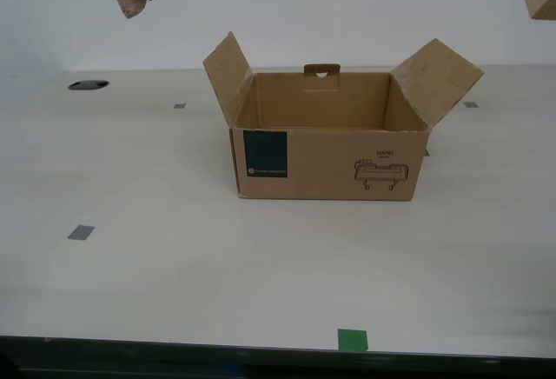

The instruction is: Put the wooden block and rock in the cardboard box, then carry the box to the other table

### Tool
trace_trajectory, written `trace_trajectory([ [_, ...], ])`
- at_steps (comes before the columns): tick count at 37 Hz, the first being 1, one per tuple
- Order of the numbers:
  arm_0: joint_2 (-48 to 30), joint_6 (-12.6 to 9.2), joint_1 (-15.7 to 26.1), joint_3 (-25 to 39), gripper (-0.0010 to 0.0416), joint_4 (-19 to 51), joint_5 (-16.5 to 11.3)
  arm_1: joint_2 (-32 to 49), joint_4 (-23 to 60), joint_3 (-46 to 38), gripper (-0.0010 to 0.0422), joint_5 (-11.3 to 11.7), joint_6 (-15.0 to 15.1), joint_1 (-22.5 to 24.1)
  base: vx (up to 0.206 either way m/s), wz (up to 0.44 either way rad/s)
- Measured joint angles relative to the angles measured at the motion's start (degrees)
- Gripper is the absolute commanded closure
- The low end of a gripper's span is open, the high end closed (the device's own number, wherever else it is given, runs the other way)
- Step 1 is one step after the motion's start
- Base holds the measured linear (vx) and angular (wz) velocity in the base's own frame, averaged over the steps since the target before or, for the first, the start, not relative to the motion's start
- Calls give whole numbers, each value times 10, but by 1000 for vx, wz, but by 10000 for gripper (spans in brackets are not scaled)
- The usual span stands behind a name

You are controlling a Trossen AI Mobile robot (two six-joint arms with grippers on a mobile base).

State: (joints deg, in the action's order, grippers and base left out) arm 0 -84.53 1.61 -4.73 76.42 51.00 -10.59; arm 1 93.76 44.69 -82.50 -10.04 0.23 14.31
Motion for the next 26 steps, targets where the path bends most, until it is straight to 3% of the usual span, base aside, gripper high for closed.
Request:
trace_trajectory([
  [14, 12, 0, 5, 0, 406, -16, -165, -31, -45, -12, 413, -11, 24, 47, 0, 0],
  [22, 25, 2, 8, 0, 406, -20, -194, -36, -76, -12, 413, -90, 65, 71, 0, 0],
  [26, 38, 10, 12, 0, 406, -22, -201, -36, -86, -12, 413, -102, 79, 85, 0, 0],
])
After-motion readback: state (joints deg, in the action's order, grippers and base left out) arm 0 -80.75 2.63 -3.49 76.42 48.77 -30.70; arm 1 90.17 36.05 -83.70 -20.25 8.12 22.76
